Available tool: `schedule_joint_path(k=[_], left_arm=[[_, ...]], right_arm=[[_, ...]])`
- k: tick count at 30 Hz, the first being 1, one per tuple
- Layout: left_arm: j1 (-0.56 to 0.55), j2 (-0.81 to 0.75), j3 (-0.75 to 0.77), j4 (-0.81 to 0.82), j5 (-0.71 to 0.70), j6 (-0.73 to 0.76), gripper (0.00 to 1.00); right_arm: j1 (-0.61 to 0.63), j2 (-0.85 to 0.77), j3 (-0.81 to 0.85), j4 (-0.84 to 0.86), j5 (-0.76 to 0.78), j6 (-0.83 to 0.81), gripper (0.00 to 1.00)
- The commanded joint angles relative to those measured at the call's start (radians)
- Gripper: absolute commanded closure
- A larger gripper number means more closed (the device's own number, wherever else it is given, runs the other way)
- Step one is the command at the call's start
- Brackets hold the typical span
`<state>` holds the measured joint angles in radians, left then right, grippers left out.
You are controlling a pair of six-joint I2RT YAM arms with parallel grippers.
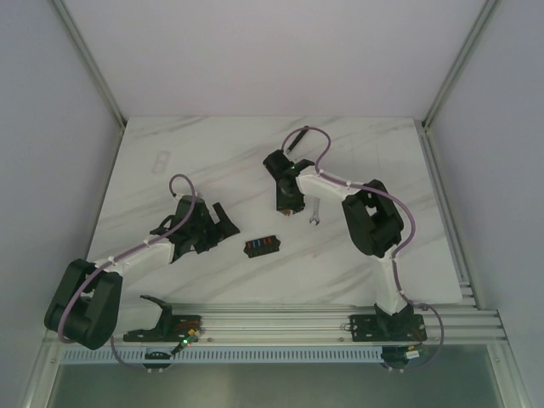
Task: Snap on the fuse box
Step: Pick up the fuse from the center of the board.
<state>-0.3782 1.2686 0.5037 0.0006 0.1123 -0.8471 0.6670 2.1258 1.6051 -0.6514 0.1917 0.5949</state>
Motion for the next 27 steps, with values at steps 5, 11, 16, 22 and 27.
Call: schedule_joint_path(k=[5, 11, 16, 22, 27], left_arm=[[-0.016, 0.012, 0.021, 0.0, 0.016, 0.008, 0.01], [-0.025, 0.02, 0.026, 0.001, 0.015, 0.005, 0.01], [-0.032, 0.024, 0.027, 0.004, 0.013, 0.003, 0.01], [-0.043, 0.029, 0.036, 0.008, 0.011, 0.0, 0.01], [-0.063, 0.026, 0.04, 0.013, 0.001, -0.001, 0.02]], right_arm=[[0.001, 0.055, 0.031, -0.012, -0.015, 0.003, 0.61], [0.004, 0.061, 0.039, -0.006, -0.013, 0.0, 0.61], [0.004, 0.067, 0.035, -0.018, -0.012, 0.003, 0.63], [0.012, 0.073, 0.041, -0.018, -0.008, -0.004, 0.68], [0.019, 0.08, 0.054, -0.017, -0.016, -0.015, 0.74]])
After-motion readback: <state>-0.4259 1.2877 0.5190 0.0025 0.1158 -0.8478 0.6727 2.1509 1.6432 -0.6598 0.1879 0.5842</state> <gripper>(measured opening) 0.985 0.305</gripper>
